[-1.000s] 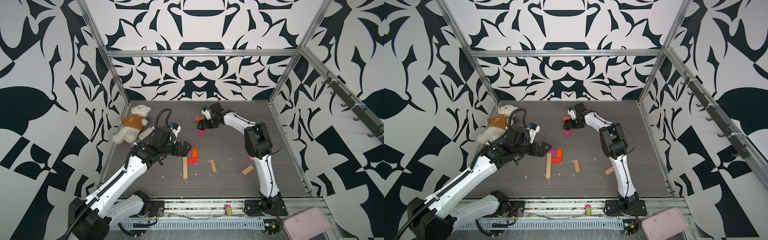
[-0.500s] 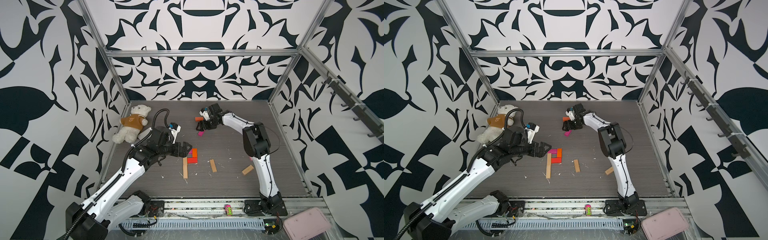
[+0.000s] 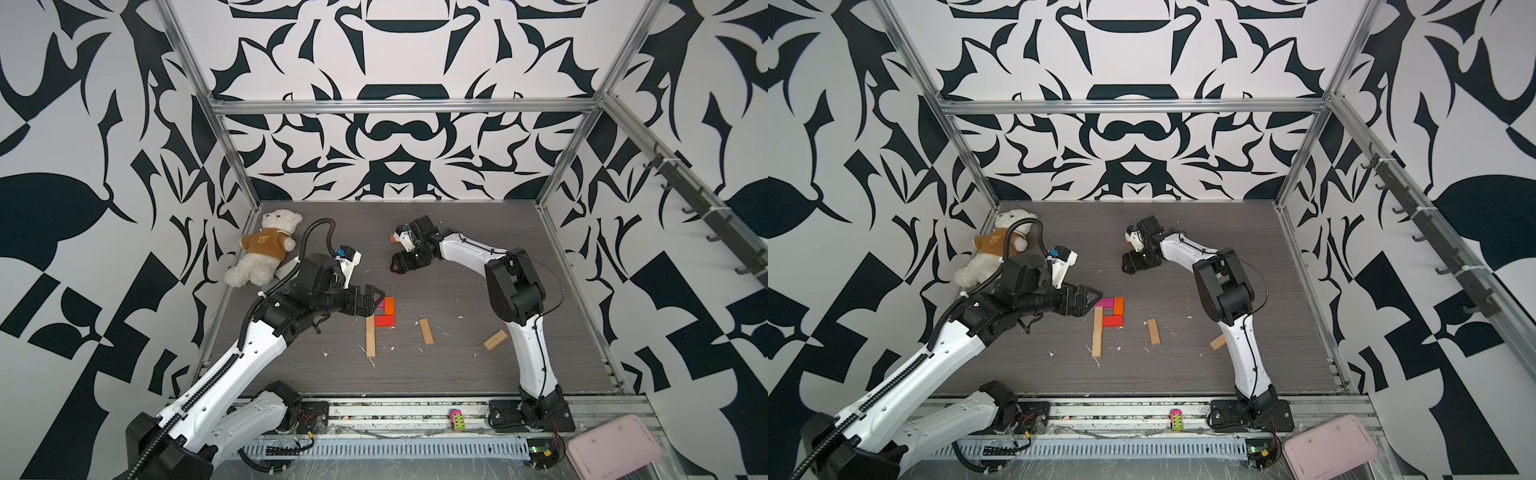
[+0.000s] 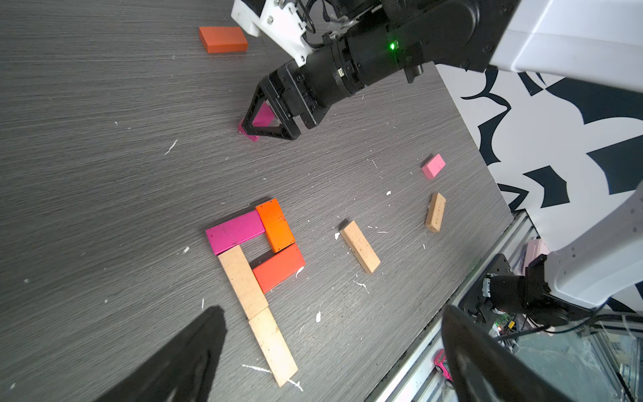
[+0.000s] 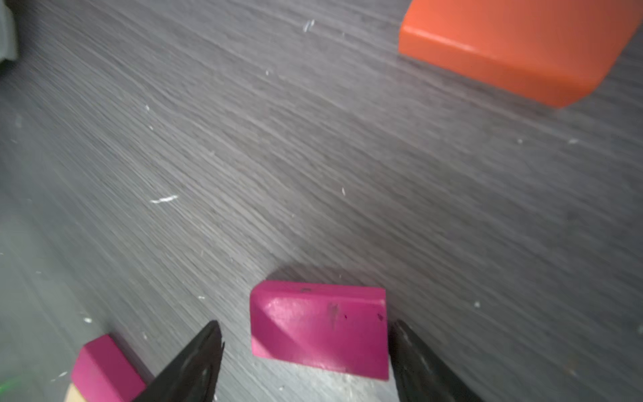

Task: Assemble the letter p with building blocks
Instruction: Pick up the building block from the center of the board.

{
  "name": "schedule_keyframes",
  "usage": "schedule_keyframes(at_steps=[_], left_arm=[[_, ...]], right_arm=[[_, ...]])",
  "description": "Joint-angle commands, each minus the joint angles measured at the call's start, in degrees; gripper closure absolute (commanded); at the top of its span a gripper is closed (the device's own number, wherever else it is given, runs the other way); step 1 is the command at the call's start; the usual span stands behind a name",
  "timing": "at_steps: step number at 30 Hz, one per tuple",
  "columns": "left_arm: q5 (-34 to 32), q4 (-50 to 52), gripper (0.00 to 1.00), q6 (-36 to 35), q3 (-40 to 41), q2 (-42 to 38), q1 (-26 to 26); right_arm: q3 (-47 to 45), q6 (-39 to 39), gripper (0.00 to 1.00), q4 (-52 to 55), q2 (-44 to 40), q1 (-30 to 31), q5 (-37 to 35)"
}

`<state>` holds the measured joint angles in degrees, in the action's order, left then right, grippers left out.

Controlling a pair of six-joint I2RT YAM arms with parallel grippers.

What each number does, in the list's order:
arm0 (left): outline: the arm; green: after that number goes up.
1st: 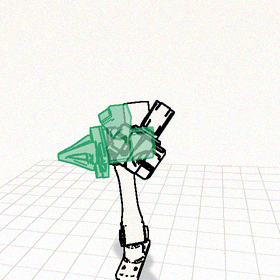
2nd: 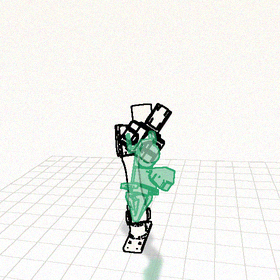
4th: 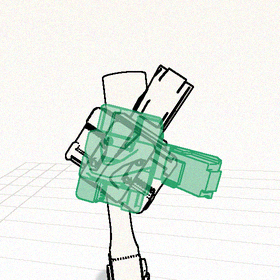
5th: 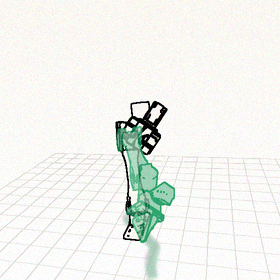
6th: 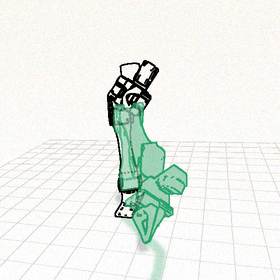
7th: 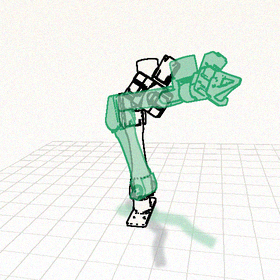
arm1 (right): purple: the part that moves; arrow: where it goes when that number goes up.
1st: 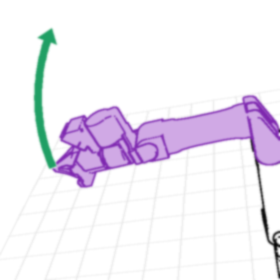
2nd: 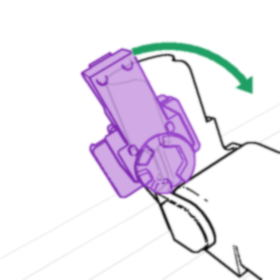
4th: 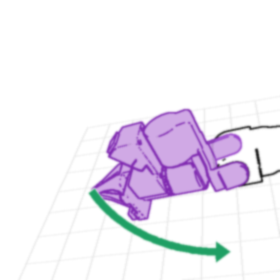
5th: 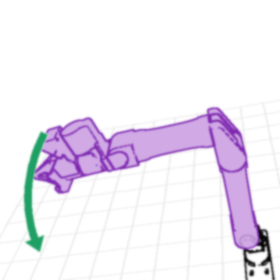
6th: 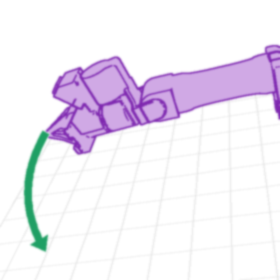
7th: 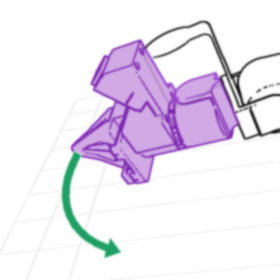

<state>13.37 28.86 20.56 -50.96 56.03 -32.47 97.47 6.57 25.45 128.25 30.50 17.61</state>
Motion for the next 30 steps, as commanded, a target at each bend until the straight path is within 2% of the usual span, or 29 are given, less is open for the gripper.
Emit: schedule_keyframes(at_steps=[1,8,17,24,30], left_arm=[[1.2,0.9,0.01,-0.3,1.2,-0.8,0.2],[1.1,1.4,0.00,-0.3,1.1,-1.0,0.3],[1.8,1.6,0.01,-0.2,1.0,-0.6,0.3],[2.0,1.6,0.01,-0.2,1.1,-0.6,0.2],[2.1,1.9,0.00,-0.2,1.1,-0.3,0.3]], right_arm=[[-1.6,2.4,0.27,2.8,-1.1,2.1,-7.4],[-2.2,7.8,0.34,1.7,-0.8,3.8,-13.9],[-1.4,12.5,0.31,1.9,0.7,5.2,-15.9],[1.2,15.6,0.30,4.6,3.0,6.2,-22.0],[1.7,17.6,0.31,4.9,3.8,6.9,-24.2]])
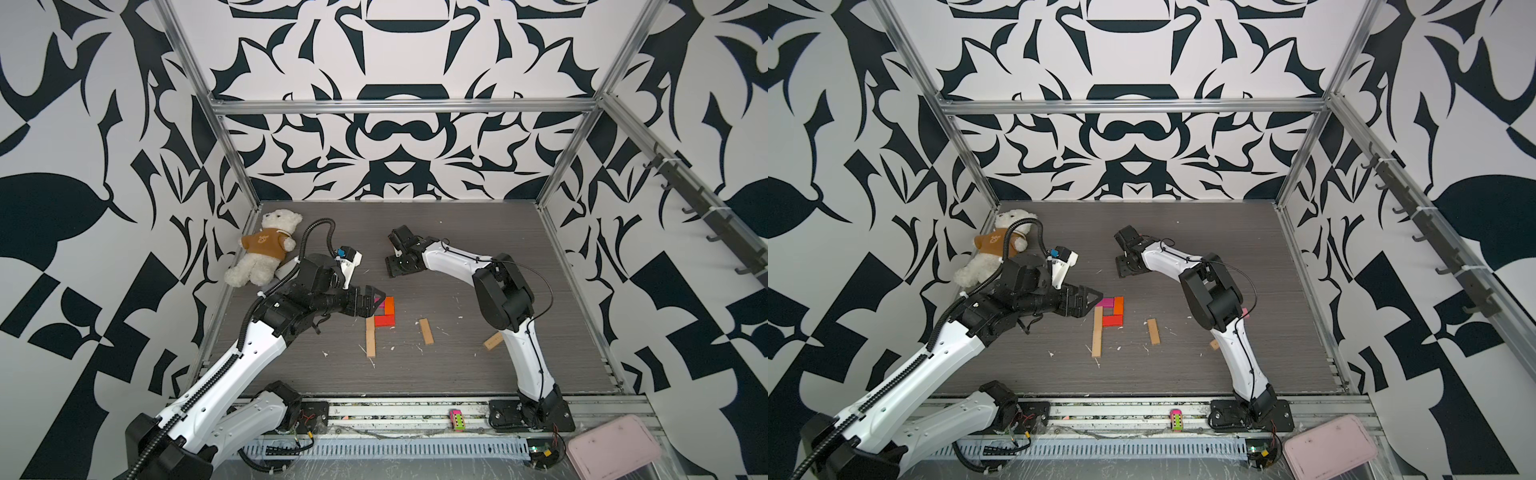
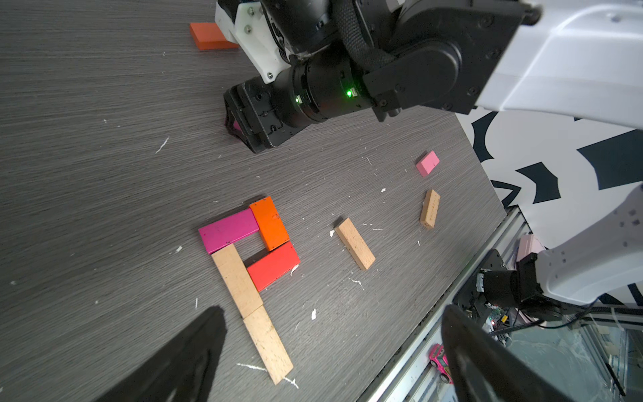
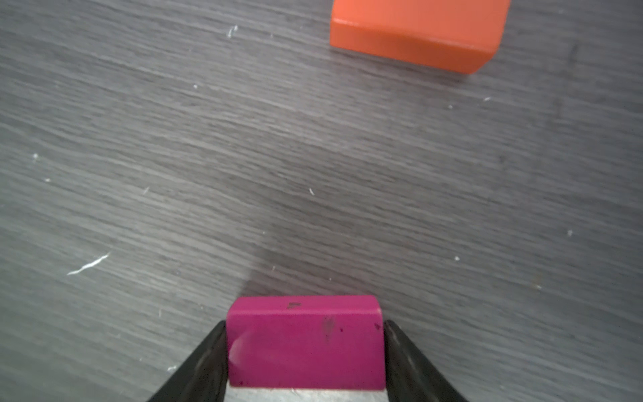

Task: Assemble the letter p with building blocks
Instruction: Pick up the building block from the center of the board.

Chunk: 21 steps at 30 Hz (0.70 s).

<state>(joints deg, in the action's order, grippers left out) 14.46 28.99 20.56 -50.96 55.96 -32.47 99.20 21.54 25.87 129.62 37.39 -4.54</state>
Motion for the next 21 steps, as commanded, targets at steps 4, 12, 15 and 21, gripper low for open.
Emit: schedule_keyframes(at_steps=[4,12,15,21], left_arm=[[0.9,1.9,0.01,-0.2,0.9,0.0,0.2],[2.2,1.9,0.01,-0.2,0.9,0.3,0.2],[2.6,2.0,0.01,-0.2,0.9,0.3,0.2],[3.3,1.8,0.01,-0.2,1.0,0.1,0.2]], right_arm=[[-1.3,4.4,0.37,3.1,1.8,0.2,-2.7],[-10.8,6.5,0.44,-2.1,-6.5,0.2,-5.0],[-14.7,7.1,0.45,-2.7,-9.8,0.2,-5.2],[-23.2,8.5,0.46,-4.6,-16.7,0.1,-6.0]])
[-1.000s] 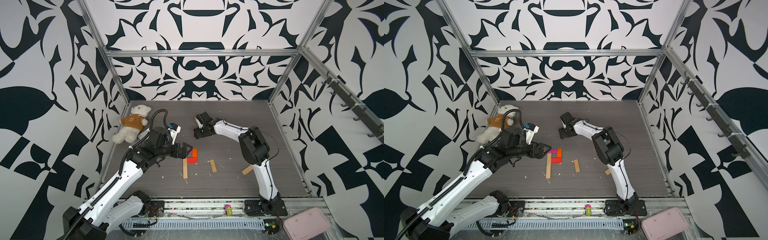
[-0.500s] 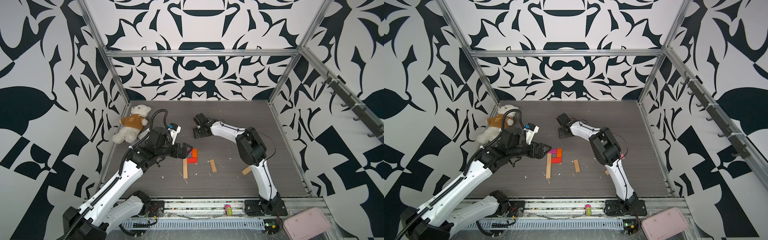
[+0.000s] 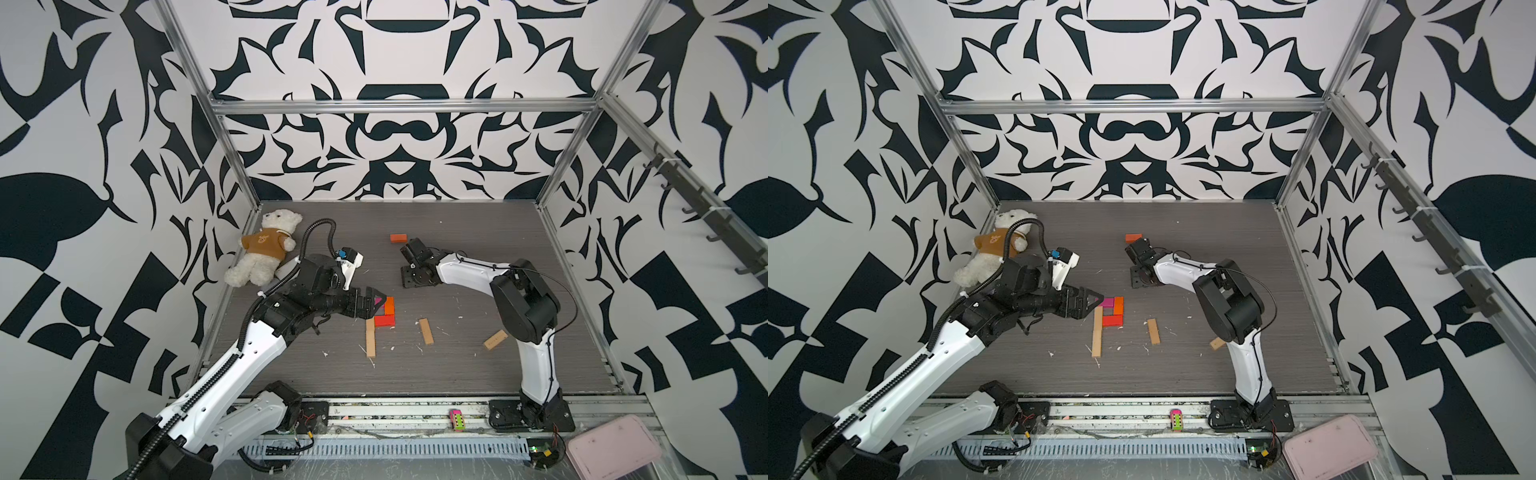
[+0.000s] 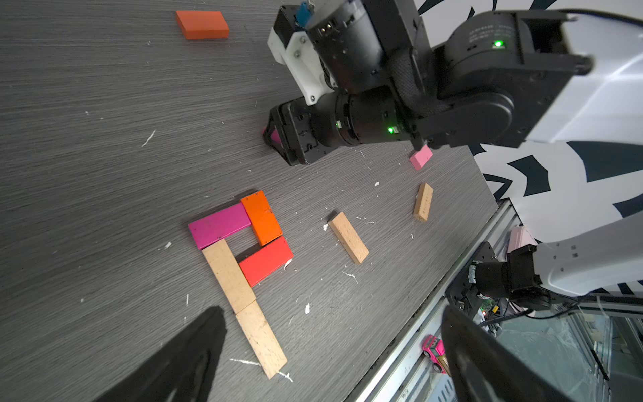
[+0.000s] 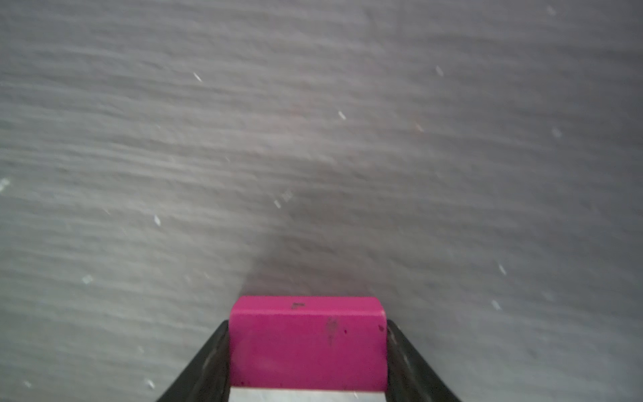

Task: Assemble the letter p with building blocks
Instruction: Pick up the building block from the center of the board, then place the building block at the center of the board.

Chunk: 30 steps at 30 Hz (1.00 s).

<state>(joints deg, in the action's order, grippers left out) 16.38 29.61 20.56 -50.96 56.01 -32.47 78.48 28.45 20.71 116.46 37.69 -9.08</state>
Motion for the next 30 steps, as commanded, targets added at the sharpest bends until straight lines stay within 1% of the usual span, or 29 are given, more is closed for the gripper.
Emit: schedule_keyframes(at_steps=[1,5,11,15,18,23,30], left_arm=[[1.5,1.1,0.00,-0.2,1.0,0.1,0.2],[2.2,1.2,0.01,-0.2,1.0,0.4,0.3],[2.2,1.1,0.01,-0.2,1.1,0.4,0.2],[2.3,1.1,0.01,-0.2,1.1,0.5,0.2],[2.3,1.2,0.01,-0.2,1.1,0.6,0.3],[2.3,1.2,0.01,-0.2,1.1,0.6,0.2],[2.7,1.0,0.01,-0.2,1.1,0.9,0.2]], right_arm=[[-3.4,1.6,0.46,0.2,-4.2,-0.2,-1.4],[-6.0,1.3,0.46,-0.1,-6.0,-0.5,-4.0],[-7.5,1.5,0.46,-0.7,-7.0,-2.2,-3.5],[-7.9,1.7,0.46,-1.6,-7.5,-3.8,-2.6],[-8.0,1.4,0.46,-2.6,-7.2,-5.3,0.6],[-7.8,-0.3,0.46,-2.9,-6.5,-6.3,1.1],[-9.7,-1.3,0.46,-4.3,-6.9,-6.5,2.0]])
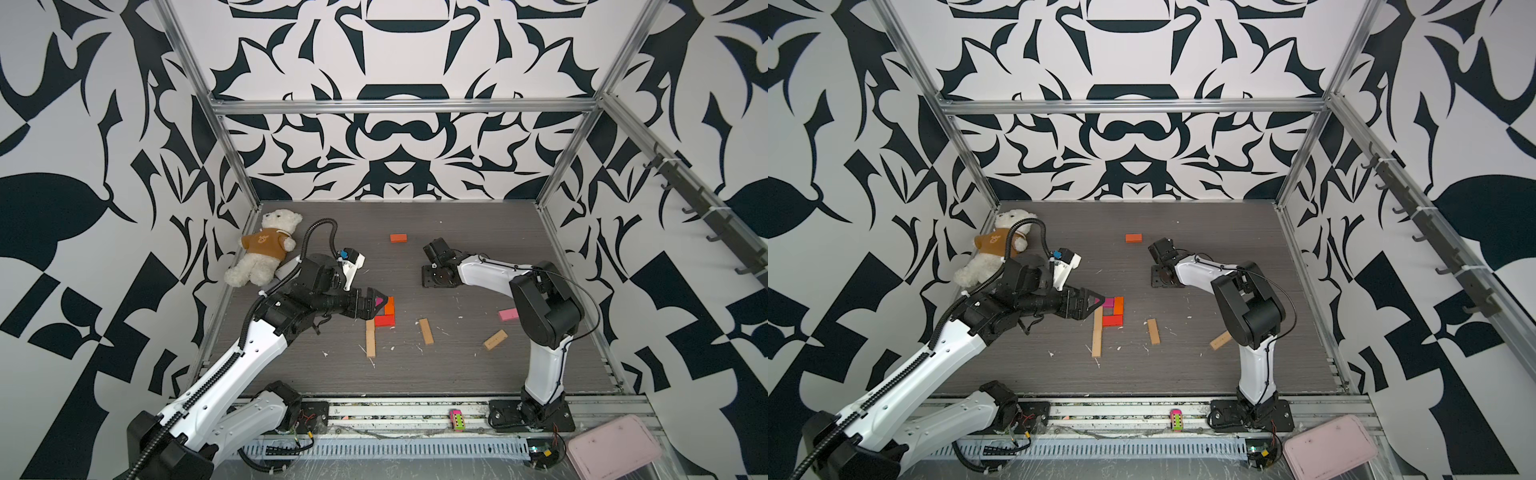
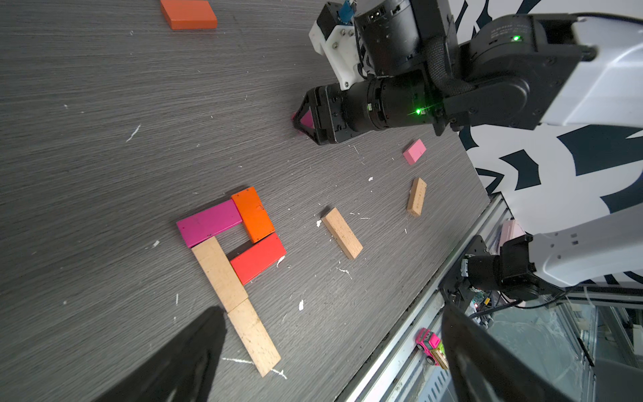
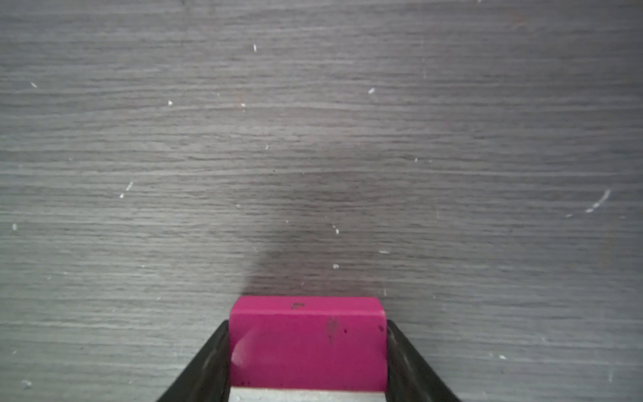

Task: Assemble the letter p with building blocks
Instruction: Place the building block at the center of the board, then pick up the building block from the center of the board.

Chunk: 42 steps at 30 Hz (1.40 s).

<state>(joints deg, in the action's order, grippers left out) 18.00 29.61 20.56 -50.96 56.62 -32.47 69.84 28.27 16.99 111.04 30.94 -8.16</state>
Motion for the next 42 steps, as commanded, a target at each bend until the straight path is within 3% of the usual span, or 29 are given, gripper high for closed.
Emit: schedule_keyframes(at_steps=[1,8,26,36,42], left_arm=[[1.1,1.1,0.01,-0.2,1.1,0.3,0.3],[1.2,1.1,0.01,-0.2,1.1,0.3,0.3],[1.6,0.9,0.01,-0.4,1.2,-0.4,0.3],[1.1,0.9,0.01,-0.5,1.3,-0.6,0.3],[-0.5,1.5,0.01,-1.0,1.3,-1.3,0.2]], right_arm=[[-1.3,-1.2,0.46,-0.8,-1.3,0.3,1.2],[-1.0,-1.2,0.41,-0.9,0.1,0.1,1.7],[0.4,-2.1,0.17,0.7,-2.2,-0.3,3.2],[2.5,-7.0,0.12,2.3,-7.5,-1.1,3.8],[8.4,-7.7,0.10,3.6,-4.8,-1.5,5.6]])
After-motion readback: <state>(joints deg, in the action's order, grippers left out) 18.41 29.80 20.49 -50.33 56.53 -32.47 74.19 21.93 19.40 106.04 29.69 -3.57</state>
